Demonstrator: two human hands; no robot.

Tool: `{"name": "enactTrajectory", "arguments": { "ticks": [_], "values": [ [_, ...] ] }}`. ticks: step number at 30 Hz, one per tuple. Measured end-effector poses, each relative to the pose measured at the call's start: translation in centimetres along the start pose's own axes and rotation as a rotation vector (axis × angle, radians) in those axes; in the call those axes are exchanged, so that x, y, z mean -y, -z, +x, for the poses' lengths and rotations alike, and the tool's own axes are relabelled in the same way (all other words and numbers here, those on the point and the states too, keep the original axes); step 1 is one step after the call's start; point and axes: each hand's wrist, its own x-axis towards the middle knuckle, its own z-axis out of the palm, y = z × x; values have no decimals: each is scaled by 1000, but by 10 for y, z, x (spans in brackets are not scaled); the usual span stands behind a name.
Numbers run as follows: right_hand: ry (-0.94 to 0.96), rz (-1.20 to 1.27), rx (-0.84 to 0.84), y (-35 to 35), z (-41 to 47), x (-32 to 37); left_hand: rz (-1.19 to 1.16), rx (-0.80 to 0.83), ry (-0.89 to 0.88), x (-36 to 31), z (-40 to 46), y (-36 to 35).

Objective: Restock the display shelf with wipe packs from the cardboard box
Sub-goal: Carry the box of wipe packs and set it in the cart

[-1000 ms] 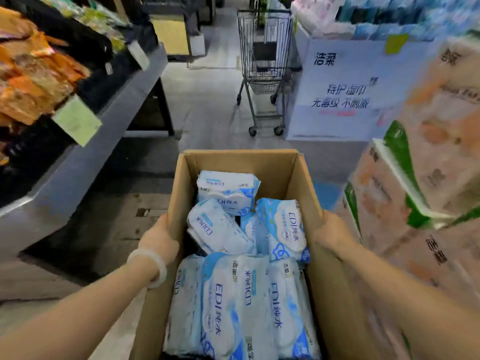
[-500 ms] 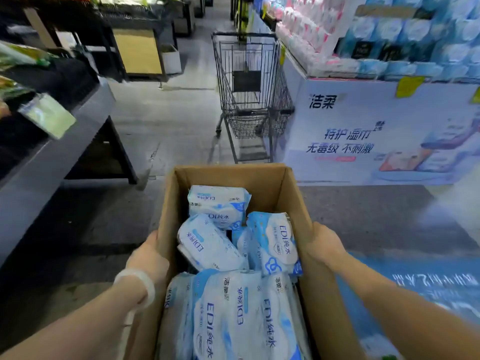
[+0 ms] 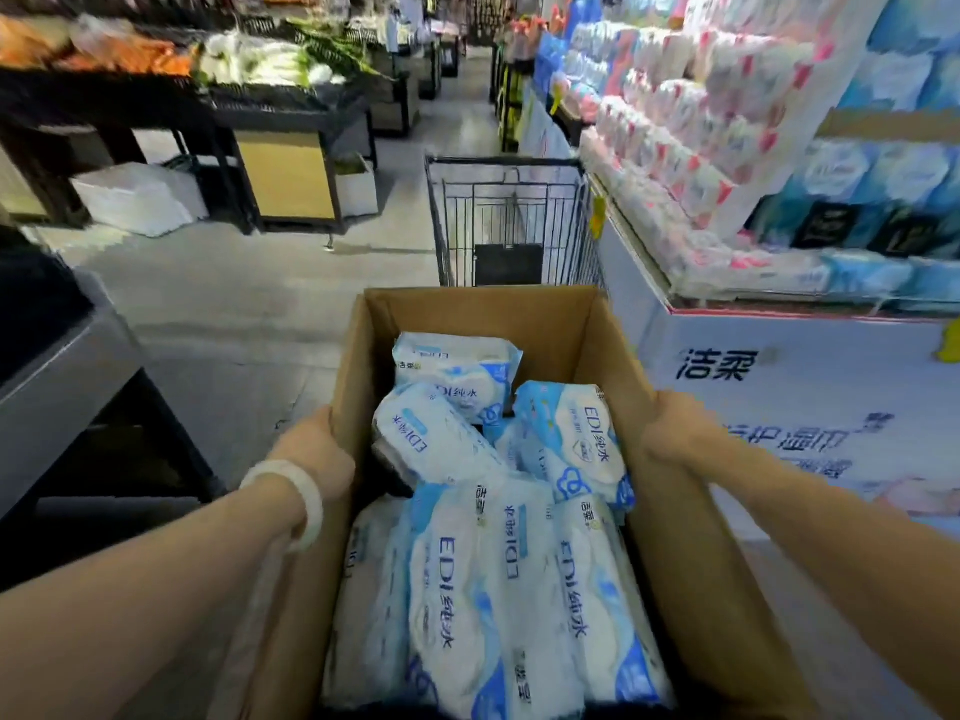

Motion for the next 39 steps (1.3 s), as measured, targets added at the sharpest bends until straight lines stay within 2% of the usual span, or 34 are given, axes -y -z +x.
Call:
{"name": "enactTrajectory", "arguments": {
  "ticks": [4, 9, 15, 24, 31, 39],
  "values": [
    [52, -52, -60, 67, 125, 34, -25, -58, -88, -86, 120, 26],
    [49, 58, -184, 140, 263, 65, -112, -134, -162, -187, 249, 52],
    [46, 119, -266, 175, 422, 75, -190, -164, -182, -276, 370, 41],
    [28, 79, -160, 125, 605, 67, -206, -72, -25, -326, 508, -49],
    [-14, 117, 15, 63, 668, 47, -211, 40, 113, -320, 552, -111],
    [-101, 85, 179, -6, 700, 21, -166, 158, 219, -298, 573, -172]
  ]
}}
